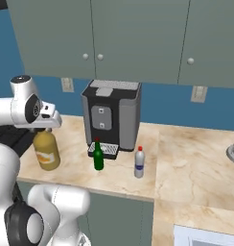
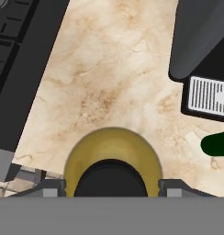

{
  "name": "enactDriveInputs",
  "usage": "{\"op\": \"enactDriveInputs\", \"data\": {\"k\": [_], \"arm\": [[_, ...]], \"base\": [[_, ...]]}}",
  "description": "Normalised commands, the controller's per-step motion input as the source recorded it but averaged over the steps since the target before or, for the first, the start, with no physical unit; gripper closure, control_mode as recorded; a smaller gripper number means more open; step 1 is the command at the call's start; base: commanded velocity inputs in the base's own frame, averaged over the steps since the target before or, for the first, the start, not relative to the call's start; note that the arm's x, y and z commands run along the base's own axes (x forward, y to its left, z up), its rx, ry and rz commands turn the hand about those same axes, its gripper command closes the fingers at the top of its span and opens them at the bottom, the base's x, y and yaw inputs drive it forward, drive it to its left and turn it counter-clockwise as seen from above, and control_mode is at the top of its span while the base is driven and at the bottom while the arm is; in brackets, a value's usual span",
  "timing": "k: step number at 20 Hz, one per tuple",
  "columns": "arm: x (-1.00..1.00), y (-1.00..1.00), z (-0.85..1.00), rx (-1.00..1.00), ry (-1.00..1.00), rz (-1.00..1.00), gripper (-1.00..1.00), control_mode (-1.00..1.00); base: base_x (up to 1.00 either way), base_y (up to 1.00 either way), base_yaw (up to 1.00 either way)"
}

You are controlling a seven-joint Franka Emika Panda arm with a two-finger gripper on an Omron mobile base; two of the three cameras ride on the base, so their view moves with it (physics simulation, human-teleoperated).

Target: Place the drinks on the dining counter in a tight cluster.

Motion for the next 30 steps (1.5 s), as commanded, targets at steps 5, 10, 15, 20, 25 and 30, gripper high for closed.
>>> {"op": "enactDriveInputs", "data": {"k": [5, 10, 15, 20, 25, 30], "arm": [[0.0, 0.0, 0.0, 0.0, 0.0, 0.0, 1.0, 1.0], [0.0, 0.0, 0.0, 0.0, 0.0, 0.0, 1.0, 1.0], [0.0, 0.0, 0.0, 0.0, 0.0, 0.0, 1.0, 1.0], [0.0, 0.0, 0.0, 0.0, 0.0, 0.0, 1.0, 1.0], [0.0, 0.0, 0.0, 0.0, 0.0, 0.0, 1.0, 1.0], [0.0, 0.0, 0.0, 0.0, 0.0, 0.0, 1.0, 1.0]], "base": [[-0.5, 0.05, 0.0], [-0.39, 0.05, 0.12], [-0.12, 0.16, 0.69], [0.0, 0.16, 0.92], [0.0, 0.13, 0.91], [0.0, 0.09, 0.9]]}}
